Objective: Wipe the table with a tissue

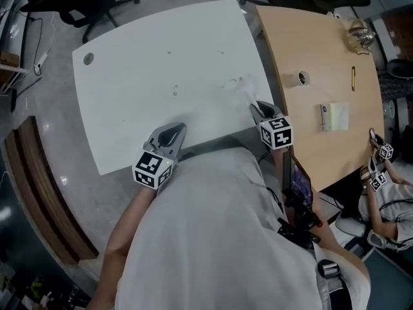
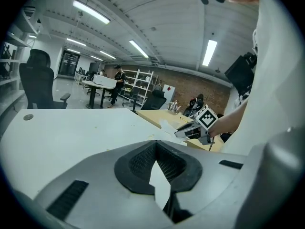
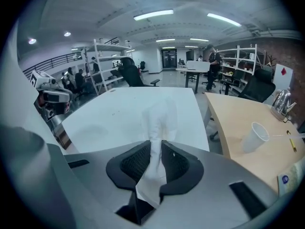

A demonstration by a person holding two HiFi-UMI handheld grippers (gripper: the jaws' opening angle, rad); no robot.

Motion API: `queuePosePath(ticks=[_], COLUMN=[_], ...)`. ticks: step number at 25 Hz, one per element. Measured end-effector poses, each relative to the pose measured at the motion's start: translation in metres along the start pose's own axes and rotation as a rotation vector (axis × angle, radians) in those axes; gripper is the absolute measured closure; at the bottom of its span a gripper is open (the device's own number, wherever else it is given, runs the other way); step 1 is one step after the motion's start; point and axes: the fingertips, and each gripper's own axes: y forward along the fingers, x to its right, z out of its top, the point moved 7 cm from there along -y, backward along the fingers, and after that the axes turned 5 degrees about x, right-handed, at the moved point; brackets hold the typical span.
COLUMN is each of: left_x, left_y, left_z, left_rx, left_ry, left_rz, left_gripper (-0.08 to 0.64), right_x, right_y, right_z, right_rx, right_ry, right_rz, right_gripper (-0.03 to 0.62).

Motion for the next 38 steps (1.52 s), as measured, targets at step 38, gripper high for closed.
queuePosePath(ticks=[38], left_x=[0.027], left_y=[0.102], left_z=[0.037], left_rx=[-0.118], left_ry=[-0.041], left_rz=[0.174], left_gripper=[0.554], right_x=[0.082], right_y=[0.103], right_z=[0.023], right_rx=[-0.179], right_ry=[-0.191], right_rz=[0.205], right_gripper=[0.517])
